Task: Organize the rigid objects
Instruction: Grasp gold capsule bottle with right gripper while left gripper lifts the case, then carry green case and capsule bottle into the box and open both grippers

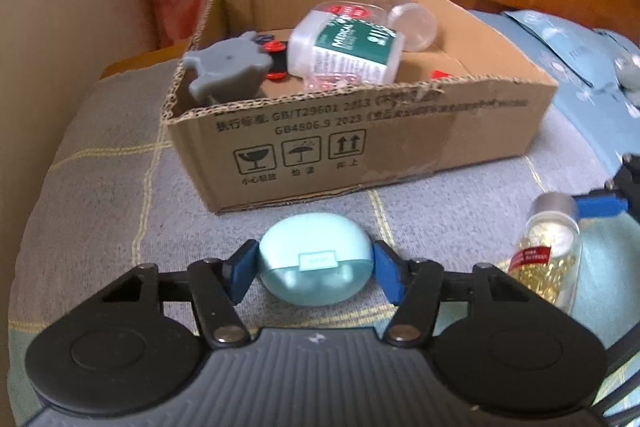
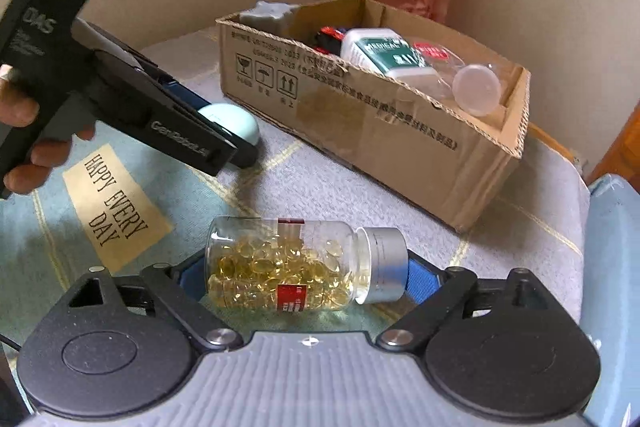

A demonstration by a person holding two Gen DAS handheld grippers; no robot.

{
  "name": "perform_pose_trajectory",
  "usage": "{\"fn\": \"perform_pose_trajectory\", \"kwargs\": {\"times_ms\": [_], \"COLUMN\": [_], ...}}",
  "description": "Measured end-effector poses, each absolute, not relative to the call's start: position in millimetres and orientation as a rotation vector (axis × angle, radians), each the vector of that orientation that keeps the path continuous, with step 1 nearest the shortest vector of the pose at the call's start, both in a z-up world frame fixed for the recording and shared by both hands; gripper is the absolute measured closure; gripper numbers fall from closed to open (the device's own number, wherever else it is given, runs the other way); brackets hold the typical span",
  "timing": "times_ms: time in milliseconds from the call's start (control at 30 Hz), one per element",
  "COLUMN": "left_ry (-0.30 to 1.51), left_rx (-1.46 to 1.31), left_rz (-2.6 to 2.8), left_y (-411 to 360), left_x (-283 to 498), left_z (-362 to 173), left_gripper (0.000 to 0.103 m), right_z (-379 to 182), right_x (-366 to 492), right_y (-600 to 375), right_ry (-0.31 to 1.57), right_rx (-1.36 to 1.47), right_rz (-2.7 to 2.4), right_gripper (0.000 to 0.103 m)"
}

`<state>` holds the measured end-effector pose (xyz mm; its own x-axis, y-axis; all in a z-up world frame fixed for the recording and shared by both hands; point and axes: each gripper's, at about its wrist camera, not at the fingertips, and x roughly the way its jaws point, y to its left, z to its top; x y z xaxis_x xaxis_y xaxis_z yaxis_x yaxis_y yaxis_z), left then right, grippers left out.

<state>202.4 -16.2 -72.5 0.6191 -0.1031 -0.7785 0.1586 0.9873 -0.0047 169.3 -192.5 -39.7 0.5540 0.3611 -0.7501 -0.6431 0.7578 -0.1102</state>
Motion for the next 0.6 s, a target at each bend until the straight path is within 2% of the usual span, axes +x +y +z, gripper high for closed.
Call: {"fn": "perform_pose_trajectory", "kwargs": {"times_ms": [600], "left_ry": [0.900], "left_rx": [0.189], "left_rz": [-0.281], "left_y": [-5.4], "left_x": [178.3], "left_z": [-39.1], "left_gripper": [0.043], "right_z": [-9.0], "right_x": [152.0], "right_y": [-192.0], "right_ry": [0.769], "right_rx": [-0.438], "right_rz": [0.617], "right_gripper": [0.007]}}
